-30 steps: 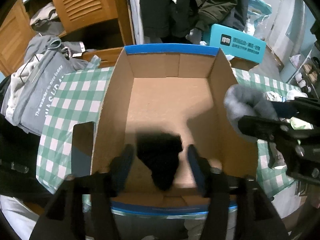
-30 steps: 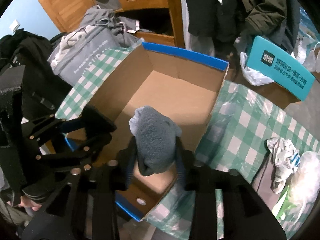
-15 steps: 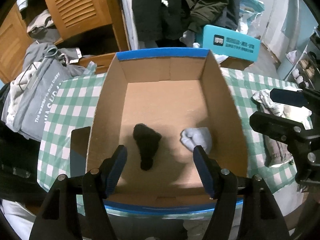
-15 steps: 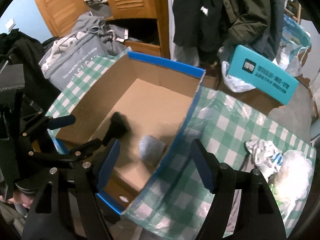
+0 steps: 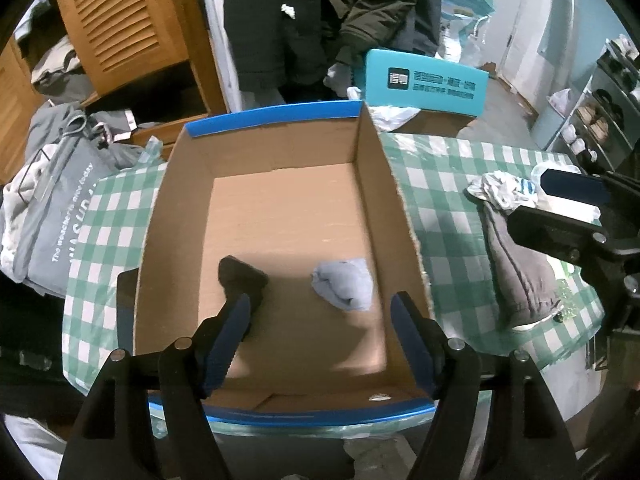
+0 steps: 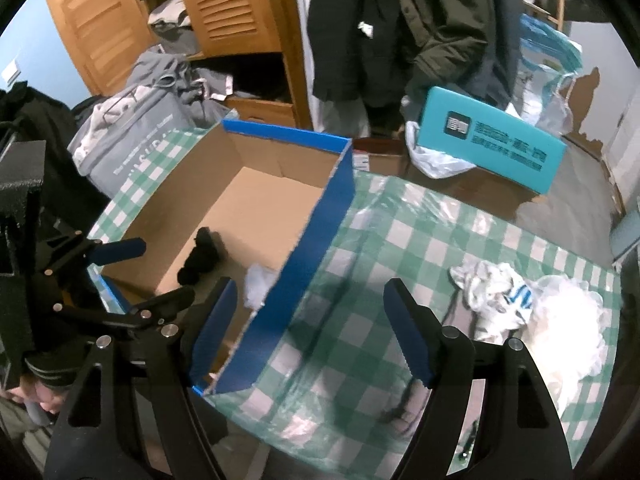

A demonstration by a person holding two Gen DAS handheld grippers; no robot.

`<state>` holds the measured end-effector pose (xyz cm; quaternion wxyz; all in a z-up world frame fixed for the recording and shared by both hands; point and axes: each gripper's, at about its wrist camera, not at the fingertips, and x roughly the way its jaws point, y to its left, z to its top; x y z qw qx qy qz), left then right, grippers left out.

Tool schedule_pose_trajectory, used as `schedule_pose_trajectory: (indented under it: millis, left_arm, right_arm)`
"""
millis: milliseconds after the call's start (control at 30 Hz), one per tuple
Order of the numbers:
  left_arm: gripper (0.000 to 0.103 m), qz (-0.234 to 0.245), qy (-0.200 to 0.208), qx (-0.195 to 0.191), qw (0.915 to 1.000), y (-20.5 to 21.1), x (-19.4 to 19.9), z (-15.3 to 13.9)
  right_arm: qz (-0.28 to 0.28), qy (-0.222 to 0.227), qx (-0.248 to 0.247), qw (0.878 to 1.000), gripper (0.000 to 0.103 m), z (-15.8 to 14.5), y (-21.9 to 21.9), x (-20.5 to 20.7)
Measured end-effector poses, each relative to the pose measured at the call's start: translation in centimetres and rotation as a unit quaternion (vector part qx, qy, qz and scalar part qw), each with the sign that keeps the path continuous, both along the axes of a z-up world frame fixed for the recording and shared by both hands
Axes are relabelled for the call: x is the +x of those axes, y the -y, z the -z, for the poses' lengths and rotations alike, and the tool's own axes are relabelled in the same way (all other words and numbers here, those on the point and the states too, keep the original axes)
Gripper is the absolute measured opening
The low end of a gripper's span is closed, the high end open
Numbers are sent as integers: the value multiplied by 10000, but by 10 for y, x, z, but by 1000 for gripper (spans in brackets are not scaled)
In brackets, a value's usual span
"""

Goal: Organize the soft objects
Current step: 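Move both open grippers back toward the remaining items on the table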

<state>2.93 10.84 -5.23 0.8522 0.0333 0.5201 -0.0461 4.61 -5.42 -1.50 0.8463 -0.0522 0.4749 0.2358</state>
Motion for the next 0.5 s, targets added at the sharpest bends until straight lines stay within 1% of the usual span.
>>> schedule_pose_trajectory:
  millis: [200,500]
  left_arm:
    - [74,115,15,94,9999,15,0,-3]
    - [74,297,-10,242,9993,41,2,-2]
  right_arm:
    - [164,-41,91,9998,77,-1,23,-3]
    - [374,-13,47,9993,77,2,55,-6]
